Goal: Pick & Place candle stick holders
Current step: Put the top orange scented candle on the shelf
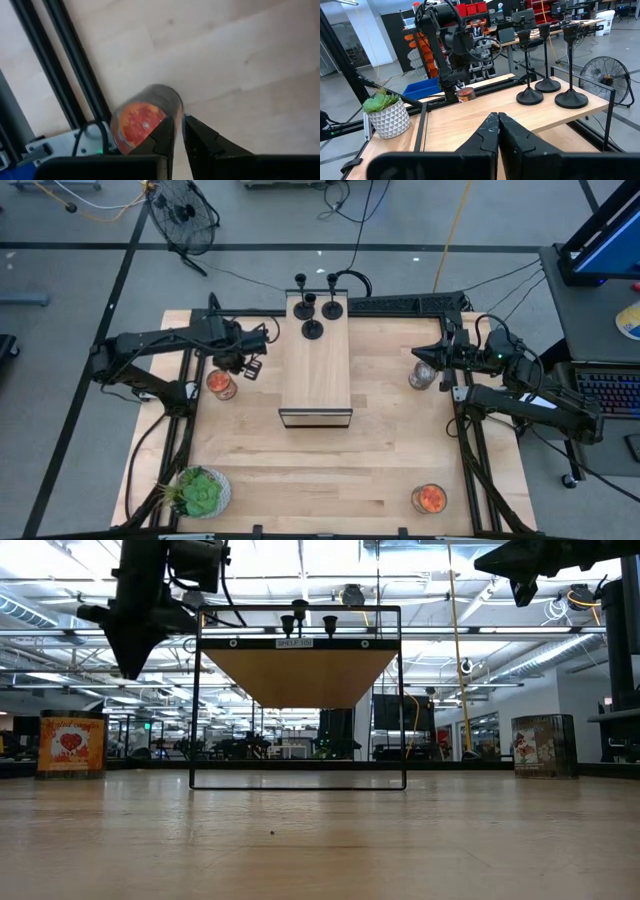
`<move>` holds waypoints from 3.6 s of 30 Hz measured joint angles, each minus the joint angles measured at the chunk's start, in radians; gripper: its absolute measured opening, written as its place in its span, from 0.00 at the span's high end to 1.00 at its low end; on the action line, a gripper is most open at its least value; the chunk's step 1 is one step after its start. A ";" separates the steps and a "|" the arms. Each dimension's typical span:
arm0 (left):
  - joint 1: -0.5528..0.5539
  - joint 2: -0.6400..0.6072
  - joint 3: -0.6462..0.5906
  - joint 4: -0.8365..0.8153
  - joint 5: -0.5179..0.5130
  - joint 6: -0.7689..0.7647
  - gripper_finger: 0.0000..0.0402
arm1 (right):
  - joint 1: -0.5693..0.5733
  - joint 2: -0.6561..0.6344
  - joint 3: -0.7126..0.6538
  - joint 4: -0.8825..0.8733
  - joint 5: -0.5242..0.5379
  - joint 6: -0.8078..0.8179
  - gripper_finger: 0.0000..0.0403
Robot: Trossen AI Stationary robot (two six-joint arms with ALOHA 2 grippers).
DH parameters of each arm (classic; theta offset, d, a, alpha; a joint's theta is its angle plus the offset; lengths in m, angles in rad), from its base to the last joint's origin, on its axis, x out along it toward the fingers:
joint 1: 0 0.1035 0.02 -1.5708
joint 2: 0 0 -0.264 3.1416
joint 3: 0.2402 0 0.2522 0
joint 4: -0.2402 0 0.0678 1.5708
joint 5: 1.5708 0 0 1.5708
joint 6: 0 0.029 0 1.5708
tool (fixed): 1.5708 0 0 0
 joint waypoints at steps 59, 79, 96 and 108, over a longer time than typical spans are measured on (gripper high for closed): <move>-0.147 -0.011 -0.359 0.234 0.073 -0.067 0.44 | 0.000 0.000 0.000 0.005 0.005 0.020 1.00; -0.147 -0.012 -0.359 0.266 0.037 -0.052 0.99 | 0.000 0.000 0.000 0.008 0.007 0.027 1.00; -0.149 -0.009 -0.180 0.192 0.105 0.076 1.00 | 0.000 0.000 0.000 0.017 0.003 0.027 1.00; -0.169 -0.010 0.153 -0.066 0.095 0.126 1.00 | 0.000 0.011 0.000 0.016 0.001 0.027 1.00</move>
